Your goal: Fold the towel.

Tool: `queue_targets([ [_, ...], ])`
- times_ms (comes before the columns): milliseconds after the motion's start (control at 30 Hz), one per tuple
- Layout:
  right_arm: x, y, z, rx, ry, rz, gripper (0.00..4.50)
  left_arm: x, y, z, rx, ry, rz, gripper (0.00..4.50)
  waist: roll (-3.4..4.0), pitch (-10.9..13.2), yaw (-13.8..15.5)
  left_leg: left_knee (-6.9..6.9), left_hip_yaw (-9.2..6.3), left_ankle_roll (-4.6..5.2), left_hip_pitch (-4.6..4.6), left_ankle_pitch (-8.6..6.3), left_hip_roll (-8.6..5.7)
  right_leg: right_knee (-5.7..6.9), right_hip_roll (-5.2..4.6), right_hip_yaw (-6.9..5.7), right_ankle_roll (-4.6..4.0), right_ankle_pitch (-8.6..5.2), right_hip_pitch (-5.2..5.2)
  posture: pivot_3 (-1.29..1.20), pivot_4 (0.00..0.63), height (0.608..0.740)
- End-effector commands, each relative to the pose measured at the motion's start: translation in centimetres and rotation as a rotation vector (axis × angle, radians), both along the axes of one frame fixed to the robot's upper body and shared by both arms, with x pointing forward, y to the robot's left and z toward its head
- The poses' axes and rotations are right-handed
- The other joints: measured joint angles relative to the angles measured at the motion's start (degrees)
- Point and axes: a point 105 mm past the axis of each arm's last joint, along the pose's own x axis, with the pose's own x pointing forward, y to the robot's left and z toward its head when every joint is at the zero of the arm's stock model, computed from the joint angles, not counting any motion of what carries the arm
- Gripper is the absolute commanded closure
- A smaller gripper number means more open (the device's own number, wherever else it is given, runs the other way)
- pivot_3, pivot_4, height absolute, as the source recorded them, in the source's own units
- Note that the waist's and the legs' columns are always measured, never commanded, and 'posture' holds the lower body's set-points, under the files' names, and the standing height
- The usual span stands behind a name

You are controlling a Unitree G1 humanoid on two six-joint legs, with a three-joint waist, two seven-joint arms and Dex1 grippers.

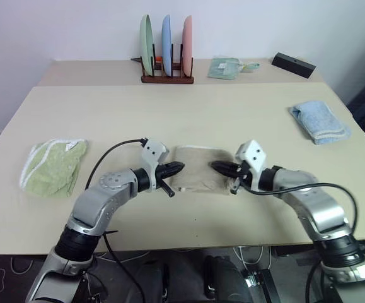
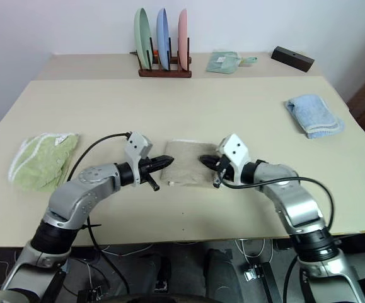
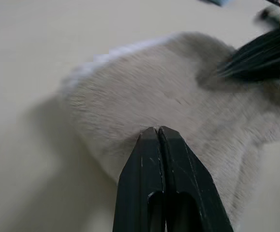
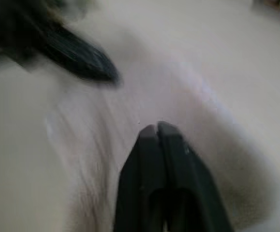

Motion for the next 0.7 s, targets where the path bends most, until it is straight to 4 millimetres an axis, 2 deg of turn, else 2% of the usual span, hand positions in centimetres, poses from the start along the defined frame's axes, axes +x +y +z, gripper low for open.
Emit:
queue_targets([
  [33,-0.5,-0.2,-0.2,-0.014,-0.024,0.019,4.50,0.0,0.1,-1.2,0.053,-0.022,-0.011,4.48,0.01,0.0,-0.1,0.00,0.00,0.00,-0.02,0.00,0.01,0.00,-0.02,0.00,0.00,0.00,-0.04,0.00,0.150,0.740],
  [167,-0.7,-1.2,-2.0,-0.091,-0.009,-0.001,4.50,-0.3,0.1,-2.2,0.069,-0.034,-0.025,4.48,0.01,0.0,-0.2,-0.02,0.00,0.01,-0.01,-0.01,0.05,0.01,0.09,-0.03,0.02,0.01,-0.05,0.00,0.150,0.740],
  [267,-0.4,-1.5,-1.5,-0.068,-0.026,-0.028,4.50,-0.2,0.0,-1.7,0.036,-0.072,-0.020,4.48,0.02,0.0,0.0,-0.02,0.01,0.02,0.04,-0.01,0.05,0.01,0.08,-0.05,0.02,0.01,0.00,0.00,0.150,0.740],
  [300,-0.3,-1.6,-0.6,-0.030,-0.031,-0.031,4.50,-0.1,0.0,-1.3,0.017,-0.086,-0.012,4.48,0.03,0.0,0.0,-0.01,0.00,0.03,0.04,-0.01,0.05,0.01,0.07,-0.06,0.02,0.01,0.02,0.00,0.150,0.740],
  [400,-0.6,-2.0,2.0,0.078,-0.039,-0.024,3.72,0.4,0.5,-0.4,0.003,-0.148,0.027,4.50,0.03,0.0,0.0,0.01,0.00,0.06,0.02,-0.03,0.04,0.01,0.05,-0.06,0.03,0.01,0.02,0.00,0.150,0.740],
  [533,-1.1,-3.8,4.9,0.196,-0.006,-0.042,1.77,1.3,1.6,2.7,-0.082,-0.257,0.101,4.50,0.03,0.0,-0.1,0.01,-0.03,0.07,-0.02,-0.04,0.05,0.00,-0.02,-0.05,0.15,0.09,-0.01,0.00,0.150,0.740],
  [633,-1.1,-5.0,6.2,0.256,0.034,-0.083,0.25,1.5,2.4,4.2,-0.101,-0.311,0.120,4.50,0.03,0.0,-0.1,0.01,-0.05,0.08,-0.02,-0.04,0.07,0.01,-0.04,-0.05,0.15,0.09,-0.01,0.00,0.150,0.740],
  [667,-1.1,-5.2,6.3,0.264,0.042,-0.091,0.02,1.5,2.5,4.4,-0.100,-0.319,0.120,4.50,0.03,0.0,-0.1,0.01,-0.05,0.08,-0.03,-0.04,0.08,0.02,-0.05,-0.06,0.13,0.08,-0.02,0.00,0.150,0.740],
  [700,-1.1,-5.2,6.4,0.269,0.048,-0.095,0.02,1.5,2.6,4.5,-0.099,-0.322,0.120,4.50,0.03,0.0,-0.1,0.01,-0.06,0.08,-0.02,-0.04,0.08,0.02,-0.05,-0.05,0.13,0.08,-0.02,0.00,0.150,0.740],
])
